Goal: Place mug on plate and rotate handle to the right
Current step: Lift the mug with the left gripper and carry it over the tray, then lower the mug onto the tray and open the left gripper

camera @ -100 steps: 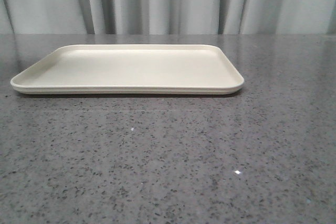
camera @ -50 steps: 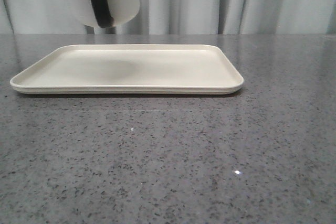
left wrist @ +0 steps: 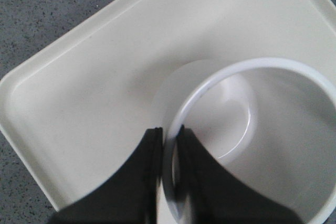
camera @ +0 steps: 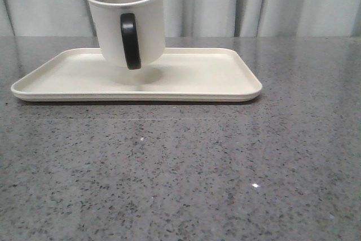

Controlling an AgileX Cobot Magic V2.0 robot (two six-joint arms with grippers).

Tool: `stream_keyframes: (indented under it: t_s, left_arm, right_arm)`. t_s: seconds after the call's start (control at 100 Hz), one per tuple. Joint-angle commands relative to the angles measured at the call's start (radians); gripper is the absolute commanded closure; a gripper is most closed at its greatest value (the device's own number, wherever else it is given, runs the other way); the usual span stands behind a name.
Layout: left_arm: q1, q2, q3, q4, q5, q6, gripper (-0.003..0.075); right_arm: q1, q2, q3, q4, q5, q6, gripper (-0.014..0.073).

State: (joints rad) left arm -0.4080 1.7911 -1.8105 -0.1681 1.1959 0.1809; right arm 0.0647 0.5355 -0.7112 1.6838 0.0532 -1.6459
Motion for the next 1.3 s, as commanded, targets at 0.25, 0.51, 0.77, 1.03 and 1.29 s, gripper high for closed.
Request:
stream_keyframes:
  t_s: [0.25, 0.51, 0.77, 1.03, 1.29]
  left_arm:
    - [-0.017, -0.009, -0.034, -0.07, -0.008, 0.006, 0.074]
    - [-0.028, -0.001, -0.034, -0.07, -0.006, 0.007, 0.074]
    - [-0.028, 0.011, -0.034, -0.07, -0.001, 0.007, 0.074]
    - [-0.028, 0.027, -0.034, -0.066, 0.015, 0.007, 0.074]
    - [-0.028, 0.027, -0.034, -0.058, 0.007, 0.007, 0.074]
  right_arm:
    - [-0.001, 0.01, -0.037, 0.0, 0.015, -0.005, 0.0119]
    - [-0.001, 0.01, -0.037, 0.0, 0.016, -0.005, 0.0119]
    - [-0.001, 0.01, -0.037, 0.0, 0.016, -0.005, 0.0119]
    - [-0.001, 0.01, -0.037, 0.0, 0.016, -0.005, 0.0119]
    - [-0.001, 0.01, -0.037, 0.0, 0.015, -0.005, 0.0119]
